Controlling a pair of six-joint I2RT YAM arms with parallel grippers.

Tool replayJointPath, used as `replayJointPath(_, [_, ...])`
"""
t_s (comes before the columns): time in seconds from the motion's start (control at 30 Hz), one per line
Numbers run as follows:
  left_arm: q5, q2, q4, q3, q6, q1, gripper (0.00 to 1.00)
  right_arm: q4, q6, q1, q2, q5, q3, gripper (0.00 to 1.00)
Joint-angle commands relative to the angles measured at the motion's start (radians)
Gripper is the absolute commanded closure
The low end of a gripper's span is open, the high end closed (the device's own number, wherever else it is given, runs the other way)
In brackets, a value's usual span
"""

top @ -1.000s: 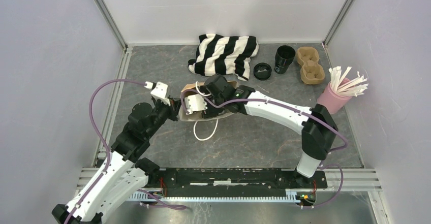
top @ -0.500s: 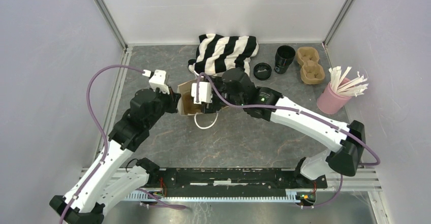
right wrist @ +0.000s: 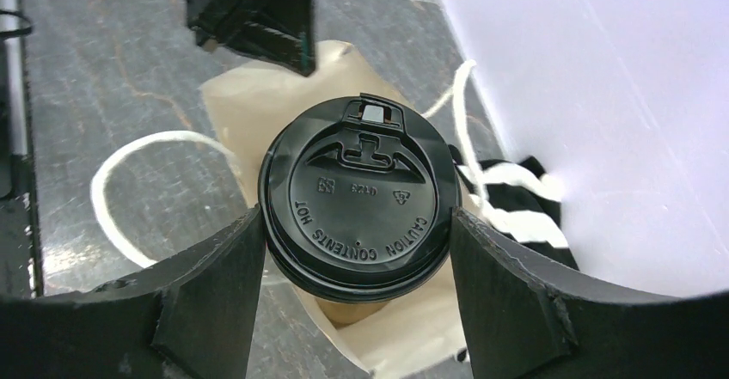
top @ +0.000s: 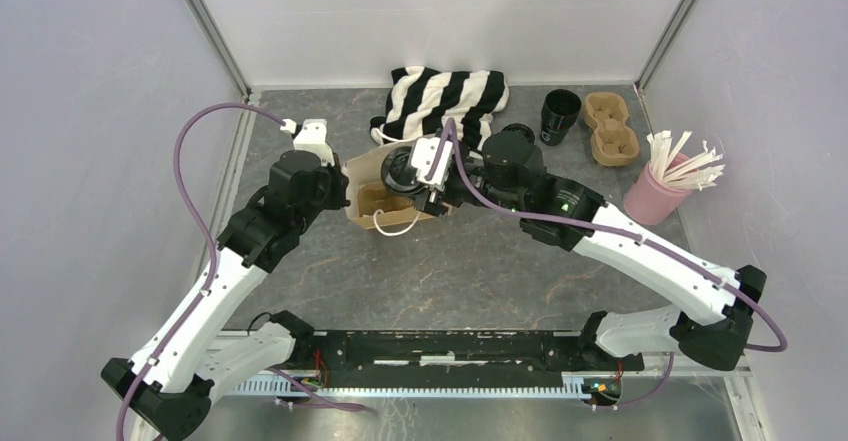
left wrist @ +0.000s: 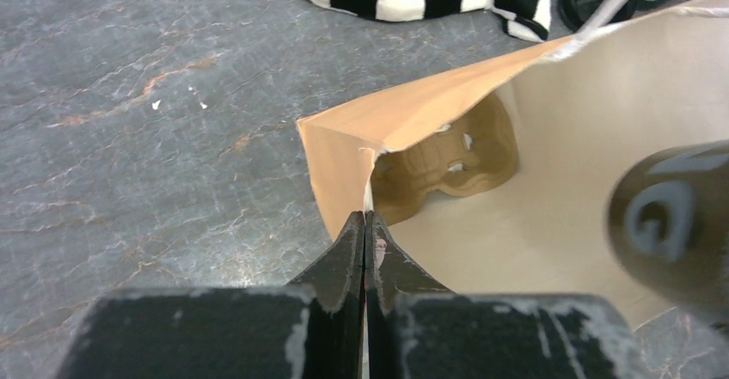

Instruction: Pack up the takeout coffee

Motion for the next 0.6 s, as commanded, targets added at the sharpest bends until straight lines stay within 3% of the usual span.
replayJointPath(0.0, [-0.091,0.024,-0.087,0.043,-0.061,0.0,0.98,0.011,0.064,-0.008,-0.051,0.188,0.1,0.54])
replayJointPath(0.37, [-0.202,0.114,-0.183,0.114,-0.042,0.0,0.98,-0.062,0.063,-0.116,-0.047,0.476,0.199,0.57])
replayJointPath(0.57, [-0.206,0.109,-0.211,0.137,-0.033,0.002,0.98,0.015,0.14,-0.304,-0.088,0.375,-0.029,0.58])
